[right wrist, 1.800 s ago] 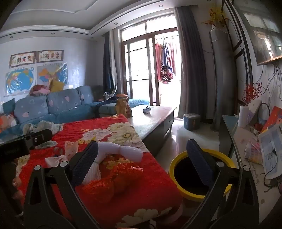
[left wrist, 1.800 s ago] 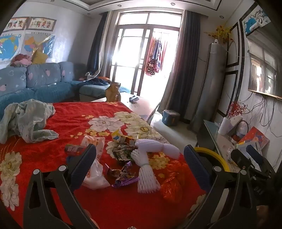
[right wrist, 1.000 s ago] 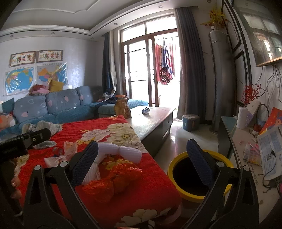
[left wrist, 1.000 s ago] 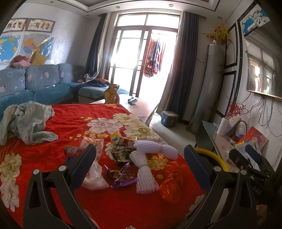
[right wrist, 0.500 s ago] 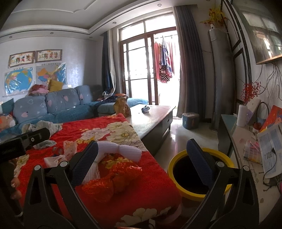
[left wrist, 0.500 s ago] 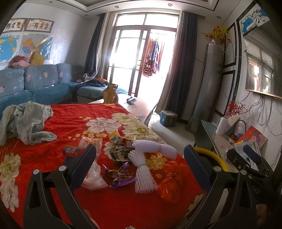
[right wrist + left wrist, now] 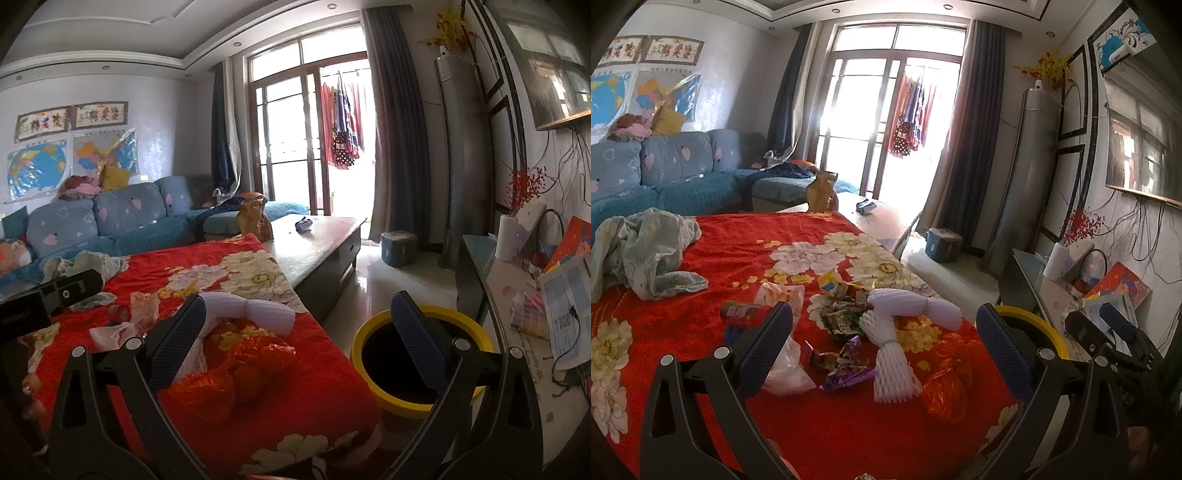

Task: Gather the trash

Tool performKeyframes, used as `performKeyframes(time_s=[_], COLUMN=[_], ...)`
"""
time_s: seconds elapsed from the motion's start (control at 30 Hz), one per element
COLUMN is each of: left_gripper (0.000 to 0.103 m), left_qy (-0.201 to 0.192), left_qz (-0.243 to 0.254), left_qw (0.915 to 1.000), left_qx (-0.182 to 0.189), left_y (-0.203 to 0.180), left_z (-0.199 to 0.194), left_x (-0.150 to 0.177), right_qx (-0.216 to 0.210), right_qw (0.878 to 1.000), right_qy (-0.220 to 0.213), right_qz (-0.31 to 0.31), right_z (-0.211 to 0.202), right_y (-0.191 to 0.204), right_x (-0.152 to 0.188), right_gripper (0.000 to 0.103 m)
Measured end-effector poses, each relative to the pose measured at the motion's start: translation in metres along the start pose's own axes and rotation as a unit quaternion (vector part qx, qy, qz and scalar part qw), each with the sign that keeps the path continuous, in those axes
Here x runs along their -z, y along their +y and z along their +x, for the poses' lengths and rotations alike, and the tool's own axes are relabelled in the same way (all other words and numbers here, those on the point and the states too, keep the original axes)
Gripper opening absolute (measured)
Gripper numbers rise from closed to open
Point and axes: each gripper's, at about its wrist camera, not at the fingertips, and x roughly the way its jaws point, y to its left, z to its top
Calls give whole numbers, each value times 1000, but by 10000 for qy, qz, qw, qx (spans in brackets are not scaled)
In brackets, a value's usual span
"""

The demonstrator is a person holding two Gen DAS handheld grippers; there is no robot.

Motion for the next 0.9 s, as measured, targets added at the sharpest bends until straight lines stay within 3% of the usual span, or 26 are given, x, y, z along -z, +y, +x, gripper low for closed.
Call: performKeyframes(time_s=[0.47, 0.9], left_gripper=[97, 97], left_qy=[167, 154], left_qz=[-135, -496], left_qw=[9998, 9974], left_qx=[58, -499], left_y=[12, 61], left_z=[9, 17], left_x=[0, -11], right_qx=[3, -496], right_qw=[9996, 9960], right_qy=[288, 741], right_qz=[38, -18], right_z=[15, 49], right_y=[2, 29], right_x=[6, 1], right_gripper=[92, 92])
